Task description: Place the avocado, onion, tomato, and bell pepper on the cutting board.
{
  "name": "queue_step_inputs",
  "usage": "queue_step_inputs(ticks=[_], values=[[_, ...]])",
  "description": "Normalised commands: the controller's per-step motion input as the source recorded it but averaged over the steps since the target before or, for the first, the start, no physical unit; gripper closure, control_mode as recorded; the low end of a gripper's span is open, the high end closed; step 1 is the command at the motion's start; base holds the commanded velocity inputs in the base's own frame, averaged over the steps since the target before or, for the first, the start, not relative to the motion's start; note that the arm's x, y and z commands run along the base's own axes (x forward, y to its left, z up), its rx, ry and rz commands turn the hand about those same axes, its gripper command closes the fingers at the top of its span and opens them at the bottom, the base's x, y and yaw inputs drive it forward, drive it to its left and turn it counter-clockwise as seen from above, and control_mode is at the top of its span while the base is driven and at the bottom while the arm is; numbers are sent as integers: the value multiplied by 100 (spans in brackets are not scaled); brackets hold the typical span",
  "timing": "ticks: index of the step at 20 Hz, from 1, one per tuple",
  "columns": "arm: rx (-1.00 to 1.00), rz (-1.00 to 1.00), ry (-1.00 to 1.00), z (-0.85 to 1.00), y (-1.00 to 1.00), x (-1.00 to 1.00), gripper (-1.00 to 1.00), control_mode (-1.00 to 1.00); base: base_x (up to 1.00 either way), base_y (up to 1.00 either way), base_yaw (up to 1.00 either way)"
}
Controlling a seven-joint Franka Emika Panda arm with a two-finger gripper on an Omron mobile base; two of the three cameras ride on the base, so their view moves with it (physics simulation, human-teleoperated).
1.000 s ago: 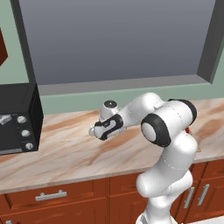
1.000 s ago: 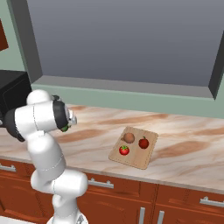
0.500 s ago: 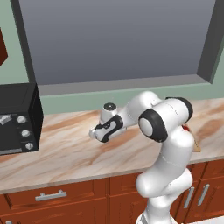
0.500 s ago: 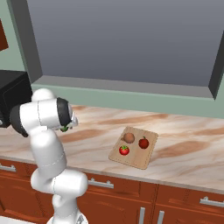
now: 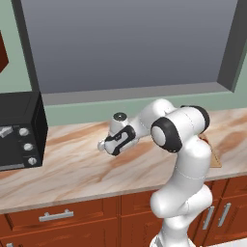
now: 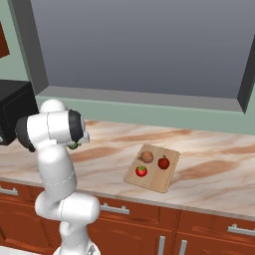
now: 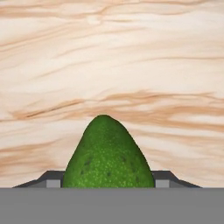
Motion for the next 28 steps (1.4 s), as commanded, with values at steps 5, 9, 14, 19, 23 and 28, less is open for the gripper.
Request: queue_step_inputs(ticks=[5, 9, 14, 19, 23, 28], values=[[0, 0, 0, 10, 0, -5, 100, -100, 0, 0, 0], [0, 0, -4, 62, -1, -11, 100, -100, 0, 0, 0], [0, 0, -9, 96, -16, -34, 100, -100, 0, 0, 0], [0, 0, -10, 93, -38, -71, 100, -100, 0, 0, 0], [0, 0, -13, 94, -51, -92, 100, -100, 0, 0, 0], [0, 0, -14, 100, -62, -99, 100, -100, 0, 0, 0]])
